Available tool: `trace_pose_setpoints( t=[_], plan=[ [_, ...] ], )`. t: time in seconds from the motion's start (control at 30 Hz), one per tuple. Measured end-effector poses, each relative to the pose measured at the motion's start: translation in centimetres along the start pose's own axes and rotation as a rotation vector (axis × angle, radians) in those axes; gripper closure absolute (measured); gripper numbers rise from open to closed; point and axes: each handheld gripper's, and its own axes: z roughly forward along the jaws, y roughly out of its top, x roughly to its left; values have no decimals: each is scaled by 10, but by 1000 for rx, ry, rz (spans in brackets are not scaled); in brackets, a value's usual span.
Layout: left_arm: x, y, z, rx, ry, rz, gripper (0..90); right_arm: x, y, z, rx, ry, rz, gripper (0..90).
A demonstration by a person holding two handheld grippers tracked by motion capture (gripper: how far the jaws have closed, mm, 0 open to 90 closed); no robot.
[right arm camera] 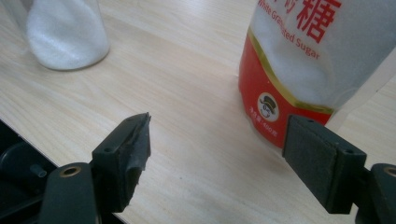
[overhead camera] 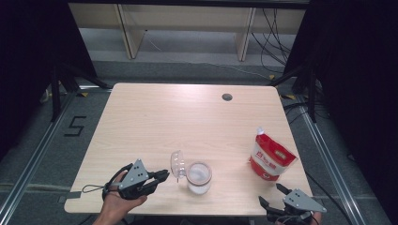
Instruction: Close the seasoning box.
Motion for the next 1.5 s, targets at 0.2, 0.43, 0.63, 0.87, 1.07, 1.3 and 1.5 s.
trace_pose_setpoints(
  t=[0.2,0.43,0.63,0.87,1.07,1.3,1.5],
  plan=[
    [-3,3,-1,-12,-11,-16,892,2,1,-1,-10,-15,-17,252],
    [-6,5,5,-9,-23,2,893,2,2,-1,-13,-14,-14,260],
    [-10,9,10,-5,-37,9,892,3,2,0,-18,-11,-33,260],
    [-10,11,11,7,-48,36,892,3,2,1,-10,8,-24,263],
    [-13,12,15,3,-48,6,889,3,2,-1,-7,-3,-23,264],
    [-17,15,18,-7,-62,25,878,4,2,0,-6,-1,-23,264],
    [-16,13,17,3,-62,34,859,4,2,0,-6,1,-29,264]
  ],
)
